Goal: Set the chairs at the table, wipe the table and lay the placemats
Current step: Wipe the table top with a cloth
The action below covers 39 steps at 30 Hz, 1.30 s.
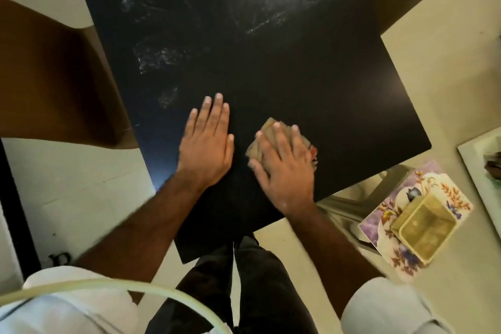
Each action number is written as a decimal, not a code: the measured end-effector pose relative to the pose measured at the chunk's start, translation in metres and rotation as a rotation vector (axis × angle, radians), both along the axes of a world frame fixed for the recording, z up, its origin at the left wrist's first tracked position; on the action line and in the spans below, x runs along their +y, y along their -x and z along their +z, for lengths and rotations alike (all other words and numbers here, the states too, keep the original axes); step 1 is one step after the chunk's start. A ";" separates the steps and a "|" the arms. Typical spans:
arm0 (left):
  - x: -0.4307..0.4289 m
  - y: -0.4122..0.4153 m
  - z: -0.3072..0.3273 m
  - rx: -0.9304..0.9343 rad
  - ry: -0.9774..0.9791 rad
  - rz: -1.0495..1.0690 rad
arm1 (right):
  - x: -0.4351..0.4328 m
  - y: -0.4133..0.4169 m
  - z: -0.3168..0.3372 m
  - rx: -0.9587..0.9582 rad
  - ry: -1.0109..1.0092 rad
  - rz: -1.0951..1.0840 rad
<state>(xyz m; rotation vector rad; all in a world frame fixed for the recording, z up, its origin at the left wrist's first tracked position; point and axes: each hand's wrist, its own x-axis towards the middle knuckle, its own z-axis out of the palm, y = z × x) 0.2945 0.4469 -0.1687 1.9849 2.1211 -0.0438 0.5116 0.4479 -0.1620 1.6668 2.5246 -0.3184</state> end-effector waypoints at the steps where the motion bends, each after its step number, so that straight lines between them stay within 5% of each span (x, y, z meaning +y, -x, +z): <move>1: 0.001 -0.009 -0.002 -0.002 0.001 0.005 | 0.020 -0.012 0.000 -0.005 -0.023 -0.061; 8: 0.003 -0.017 -0.008 0.038 0.002 0.029 | 0.145 -0.026 -0.006 0.057 -0.090 -0.278; 14: -0.002 -0.022 -0.011 0.053 0.007 0.046 | 0.044 -0.031 0.000 0.109 0.034 0.108; 18: 0.004 -0.026 -0.006 0.054 0.011 0.050 | 0.006 -0.108 0.005 0.076 0.027 0.050; 23: 0.008 -0.034 -0.006 0.049 0.006 0.047 | 0.108 -0.195 -0.004 -0.025 -0.068 -0.240; 28: 0.009 -0.034 -0.008 0.013 -0.019 0.034 | 0.194 -0.144 -0.011 0.057 -0.134 -0.247; 31: 0.007 -0.030 -0.008 -0.101 -0.015 0.040 | 0.164 -0.079 -0.017 0.112 -0.173 -0.087; 35: 0.001 -0.011 0.000 -0.509 -0.082 0.118 | 0.068 -0.021 -0.013 0.147 -0.058 0.128; 39: -0.010 0.003 0.005 -0.639 -0.121 0.121 | -0.033 0.006 -0.010 0.155 0.070 0.333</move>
